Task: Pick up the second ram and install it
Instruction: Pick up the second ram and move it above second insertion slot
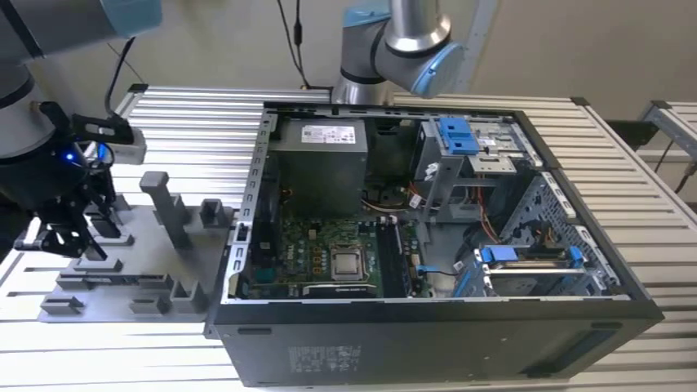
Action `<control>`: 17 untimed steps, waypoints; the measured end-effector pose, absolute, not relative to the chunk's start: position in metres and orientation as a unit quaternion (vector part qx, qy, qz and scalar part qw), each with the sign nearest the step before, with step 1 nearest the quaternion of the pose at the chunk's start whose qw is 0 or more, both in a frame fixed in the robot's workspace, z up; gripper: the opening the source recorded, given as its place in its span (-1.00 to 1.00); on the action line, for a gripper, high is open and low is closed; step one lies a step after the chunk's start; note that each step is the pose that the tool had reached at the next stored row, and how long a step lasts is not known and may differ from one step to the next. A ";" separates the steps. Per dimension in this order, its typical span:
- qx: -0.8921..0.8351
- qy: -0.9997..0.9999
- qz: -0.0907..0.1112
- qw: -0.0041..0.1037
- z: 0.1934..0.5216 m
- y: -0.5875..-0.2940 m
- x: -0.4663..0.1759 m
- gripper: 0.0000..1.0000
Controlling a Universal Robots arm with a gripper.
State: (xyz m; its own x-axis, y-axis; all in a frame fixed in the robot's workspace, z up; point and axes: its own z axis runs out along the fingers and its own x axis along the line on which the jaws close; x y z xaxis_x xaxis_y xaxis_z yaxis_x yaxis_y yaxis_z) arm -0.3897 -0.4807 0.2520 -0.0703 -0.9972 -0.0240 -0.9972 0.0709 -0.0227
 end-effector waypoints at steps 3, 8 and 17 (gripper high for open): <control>-0.682 0.731 0.000 0.016 0.247 -0.481 -0.390 -0.15; -0.683 0.730 0.000 0.016 0.241 -0.481 -0.390 -0.15; -0.684 0.730 0.000 0.015 0.234 -0.481 -0.390 -0.15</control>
State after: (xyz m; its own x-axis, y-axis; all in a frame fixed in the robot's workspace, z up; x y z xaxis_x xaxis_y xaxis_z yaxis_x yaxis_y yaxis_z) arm -0.3899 -0.4807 0.2344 -0.0650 -0.9976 -0.0219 -0.9976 0.0654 -0.0207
